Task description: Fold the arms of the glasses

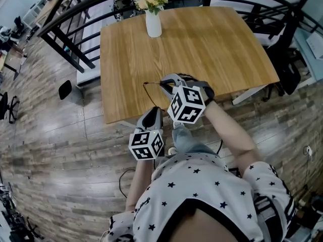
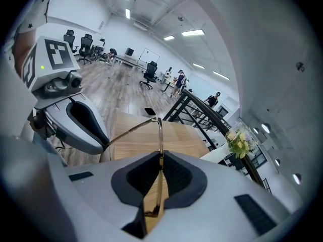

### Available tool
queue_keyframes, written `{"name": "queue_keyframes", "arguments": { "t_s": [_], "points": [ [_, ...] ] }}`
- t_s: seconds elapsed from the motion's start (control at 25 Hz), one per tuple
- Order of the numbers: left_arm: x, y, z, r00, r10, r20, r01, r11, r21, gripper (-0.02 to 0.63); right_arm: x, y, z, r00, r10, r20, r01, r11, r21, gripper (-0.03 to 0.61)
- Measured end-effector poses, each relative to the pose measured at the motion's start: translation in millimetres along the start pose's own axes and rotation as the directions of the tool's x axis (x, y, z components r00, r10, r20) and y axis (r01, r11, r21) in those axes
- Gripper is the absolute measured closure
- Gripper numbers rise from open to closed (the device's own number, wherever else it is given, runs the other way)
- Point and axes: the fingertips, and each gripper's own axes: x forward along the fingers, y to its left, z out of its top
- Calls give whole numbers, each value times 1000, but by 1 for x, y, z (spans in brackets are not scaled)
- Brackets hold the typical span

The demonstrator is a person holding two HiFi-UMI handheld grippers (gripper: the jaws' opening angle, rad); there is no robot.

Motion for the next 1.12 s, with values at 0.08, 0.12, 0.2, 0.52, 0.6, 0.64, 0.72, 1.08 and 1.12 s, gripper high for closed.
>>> {"name": "queue_keyframes", "arguments": {
  "t_s": [0.08,0.12,0.2,0.52,0.6,0.64,0.72,1.08,1.12],
  "points": [
    [-1,-1,1,1000,-4,3,4,1000,3,572,-1,1,3,1000,0,5,0,1000,-2,546],
    [-1,-2,2,1000,-6,4,6,1000,5,572,-1,1,4,1000,-1,7,1,1000,-3,546],
    [-1,-4,3,1000,-10,7,10,1000,8,572,-2,2,5,1000,-1,13,1,1000,-4,547],
    [3,-17,7,999,-39,11,39,999,26,572,-6,5,7,1000,2,30,-3,1000,3,547],
    [5,-22,7,999,-51,6,51,998,37,573,-6,7,7,999,7,32,-7,1000,7,546],
    [5,-24,7,998,-57,4,56,998,42,572,-7,8,7,999,10,33,-10,1000,8,548],
    [6,-26,8,998,-63,3,63,997,51,575,-7,11,8,999,17,38,-17,1000,13,548],
    [13,-33,15,997,-78,13,77,994,79,580,-6,18,12,998,37,50,-38,999,20,547],
    [14,-34,16,997,-80,15,78,993,84,580,-6,18,12,998,39,51,-40,999,21,547]
  ]
}}
